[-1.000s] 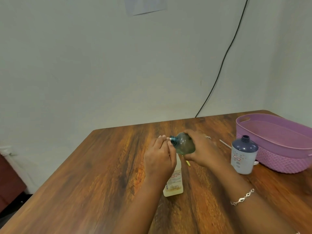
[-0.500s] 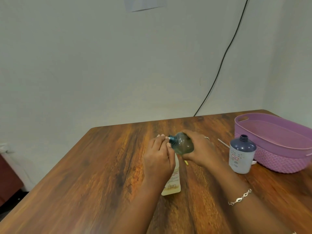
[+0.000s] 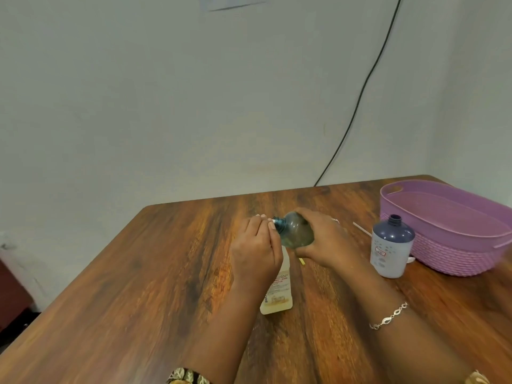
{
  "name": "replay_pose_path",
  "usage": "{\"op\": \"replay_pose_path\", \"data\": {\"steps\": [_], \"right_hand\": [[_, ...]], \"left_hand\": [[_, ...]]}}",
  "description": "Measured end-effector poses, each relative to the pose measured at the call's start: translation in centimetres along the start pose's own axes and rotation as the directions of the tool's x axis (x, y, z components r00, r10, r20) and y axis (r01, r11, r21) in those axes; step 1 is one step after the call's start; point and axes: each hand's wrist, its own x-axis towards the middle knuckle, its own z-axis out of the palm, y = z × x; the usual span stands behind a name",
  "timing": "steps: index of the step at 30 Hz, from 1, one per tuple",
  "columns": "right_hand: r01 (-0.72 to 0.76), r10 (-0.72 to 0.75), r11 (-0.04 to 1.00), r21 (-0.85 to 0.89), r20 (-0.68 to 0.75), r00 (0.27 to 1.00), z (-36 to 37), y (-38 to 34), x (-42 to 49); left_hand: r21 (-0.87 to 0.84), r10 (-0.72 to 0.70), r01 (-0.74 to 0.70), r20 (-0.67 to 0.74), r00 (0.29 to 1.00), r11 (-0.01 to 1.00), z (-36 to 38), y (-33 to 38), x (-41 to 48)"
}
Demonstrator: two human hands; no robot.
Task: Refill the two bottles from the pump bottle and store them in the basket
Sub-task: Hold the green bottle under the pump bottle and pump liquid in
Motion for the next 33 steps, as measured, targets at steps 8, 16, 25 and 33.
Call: {"op": "replay_pose_path", "data": {"steps": [8,16,25,33], "right_hand": [[0.001,0.0,0.996,0.088,-0.004,1.0,-0.2,-0.1,0.4],[-0.018,0.017,0.999,0.044,0.018,1.0,0.3,0.2,0.2],[0.008,-0.009,0.997,0.078,0.0,1.0,-0.3,-0.2,0.3],[-0.017,0.014,0.997,0.076,0.033,0.999,0.5,0.1,0.2]], "left_hand": [[0.041,-0.003,0.003,0.016,1.0,0.999,-0.5,0.4,1.2],[0.077,0.056,-0.059,0.045,0.997,0.995,-0.2,0.2,0.1],[0.042,-0.011,0.01,0.022,1.0,0.999,-0.9,0.6,0.9],[0.079,0.026,-0.03,0.048,0.999,0.996,-0.5,0.4,0.0]]}}
